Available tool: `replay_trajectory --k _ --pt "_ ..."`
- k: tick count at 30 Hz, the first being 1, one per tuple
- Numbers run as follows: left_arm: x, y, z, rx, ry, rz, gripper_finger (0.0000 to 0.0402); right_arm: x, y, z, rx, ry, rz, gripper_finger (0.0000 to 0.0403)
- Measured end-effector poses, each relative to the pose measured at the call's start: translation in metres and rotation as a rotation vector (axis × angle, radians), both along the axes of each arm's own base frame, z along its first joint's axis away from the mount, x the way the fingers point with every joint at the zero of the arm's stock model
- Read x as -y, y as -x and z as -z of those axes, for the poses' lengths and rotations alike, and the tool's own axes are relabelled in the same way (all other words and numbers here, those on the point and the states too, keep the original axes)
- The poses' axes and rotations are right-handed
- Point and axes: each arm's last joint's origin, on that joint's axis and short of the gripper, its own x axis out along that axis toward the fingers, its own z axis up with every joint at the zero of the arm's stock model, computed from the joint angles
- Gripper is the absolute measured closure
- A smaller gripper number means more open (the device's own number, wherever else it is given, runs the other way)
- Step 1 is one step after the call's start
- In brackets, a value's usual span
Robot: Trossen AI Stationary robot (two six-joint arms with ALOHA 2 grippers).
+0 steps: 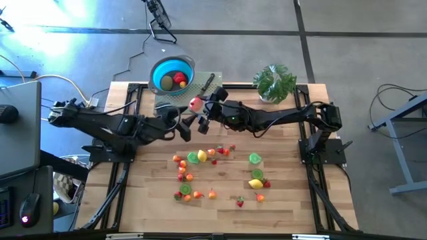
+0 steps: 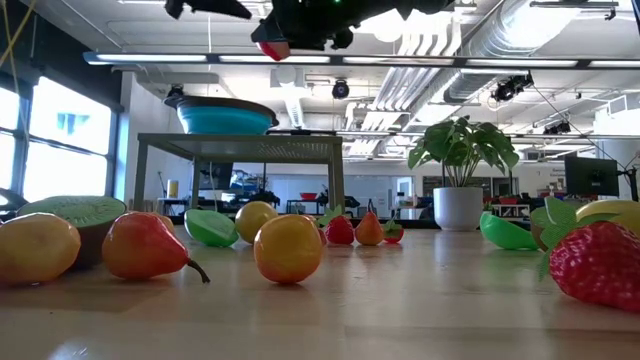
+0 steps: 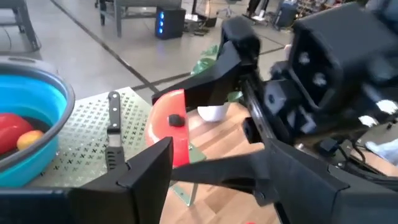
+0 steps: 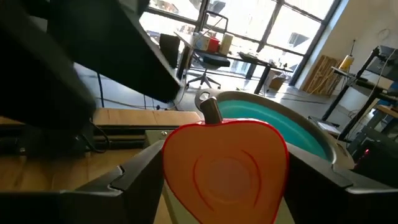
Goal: Pick & Place Fruit
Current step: Put the half apple into the strainer bowl on the shelf
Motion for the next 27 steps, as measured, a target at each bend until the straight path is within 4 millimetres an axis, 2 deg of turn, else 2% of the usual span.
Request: replay_trajectory --k 6,12,18,27 --pt "-0.018 -0.006 0.003 0.016 0.066 -0.013 0.016 0.0 0.0 0.0 -0.023 0.04 -0.02 0.0128" --pt "-0.032 -0.008 0.004 0.028 0.118 0.003 0.016 0.0 0.0 0.002 -0.05 0.061 -0.029 0.0139" --pt "-0.047 -0.008 0.007 0.012 0.16 -0.002 0.016 -0.002 -0.001 0.0 -0.036 0.076 -0.062 0.0126" --pt "-0.062 -0.012 0.012 -0.015 0.212 0.029 0.016 -0.002 -0.001 0.001 -0.043 0.074 -0.097 0.014"
